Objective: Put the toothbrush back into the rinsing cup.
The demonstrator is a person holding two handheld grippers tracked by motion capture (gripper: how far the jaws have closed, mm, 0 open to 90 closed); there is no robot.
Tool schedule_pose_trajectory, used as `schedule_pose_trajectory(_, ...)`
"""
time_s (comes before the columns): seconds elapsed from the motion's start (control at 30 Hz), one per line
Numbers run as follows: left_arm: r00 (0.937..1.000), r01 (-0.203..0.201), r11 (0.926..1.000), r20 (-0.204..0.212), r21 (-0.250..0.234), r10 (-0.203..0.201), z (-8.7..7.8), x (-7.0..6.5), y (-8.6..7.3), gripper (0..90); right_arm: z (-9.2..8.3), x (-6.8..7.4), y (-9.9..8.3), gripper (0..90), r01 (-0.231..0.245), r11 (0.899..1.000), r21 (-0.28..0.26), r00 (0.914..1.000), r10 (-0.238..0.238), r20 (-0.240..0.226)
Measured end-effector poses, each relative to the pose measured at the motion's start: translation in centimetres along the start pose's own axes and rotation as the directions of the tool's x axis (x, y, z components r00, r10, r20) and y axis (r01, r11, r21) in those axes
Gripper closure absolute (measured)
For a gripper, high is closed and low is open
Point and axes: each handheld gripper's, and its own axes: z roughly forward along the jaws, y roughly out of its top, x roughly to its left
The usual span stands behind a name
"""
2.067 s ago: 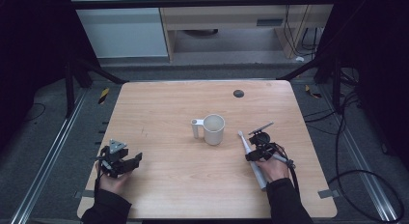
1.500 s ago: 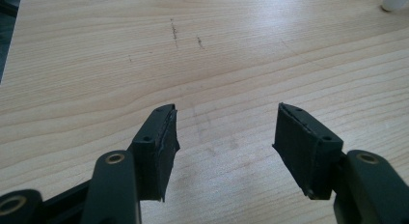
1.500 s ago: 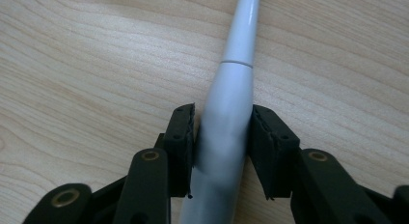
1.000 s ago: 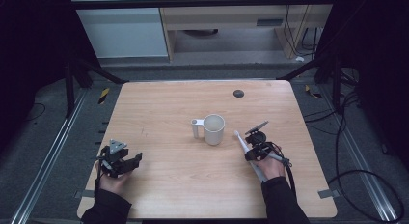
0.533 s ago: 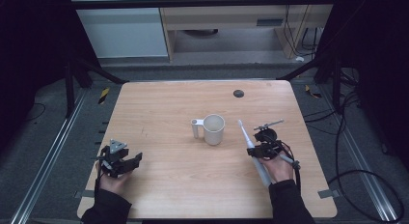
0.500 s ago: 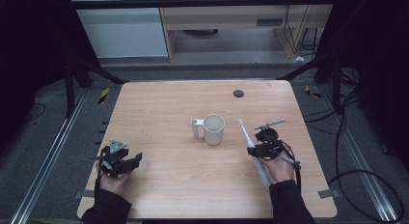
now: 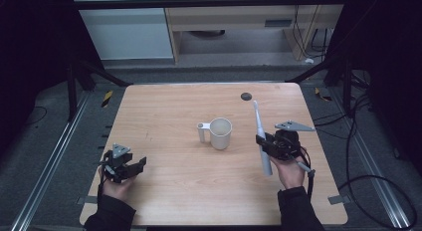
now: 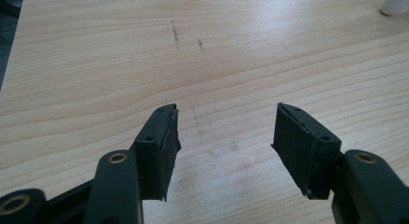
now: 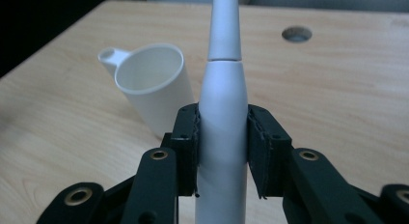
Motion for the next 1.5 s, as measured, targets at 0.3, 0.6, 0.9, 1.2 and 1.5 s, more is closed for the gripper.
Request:
schedule_pose_trajectory(0.3,1.0,0.001,1.0,0.0,-0.007,-0.001,-0.1,0.0,0.0,40.8,-0.3,1.1,1.5,67.1,-0.001,0.989,-0.15,1.0,0.001,-0.004)
schedule_pose_trajectory(0.6,1.0,0.003,1.0,-0.001,-0.009,-0.003,-0.1,0.1,0.0,41.0,0.0,1.9,2.8,67.1,-0.01,0.966,-0.258,0.9999,0.008,-0.007)
schedule_pose_trajectory(0.9,1.0,0.005,0.9999,-0.002,-0.011,-0.005,-0.1,0.1,0.0,41.0,0.9,2.6,5.0,67.1,-0.033,0.94,-0.339,0.9994,0.028,-0.02)
schedule_pose_trajectory(1.2,1.0,0.004,0.9999,-0.004,-0.014,-0.004,-0.1,0.2,0.0,41.1,2.4,3.2,6.5,67.1,-0.063,0.919,-0.389,0.9977,0.048,-0.048)
schedule_pose_trajectory(1.5,1.0,0.008,0.9999,-0.003,-0.014,-0.008,-0.1,0.2,0.0,41.1,4.4,3.7,7.4,67.1,-0.08,0.916,-0.394,0.9963,0.061,-0.061)
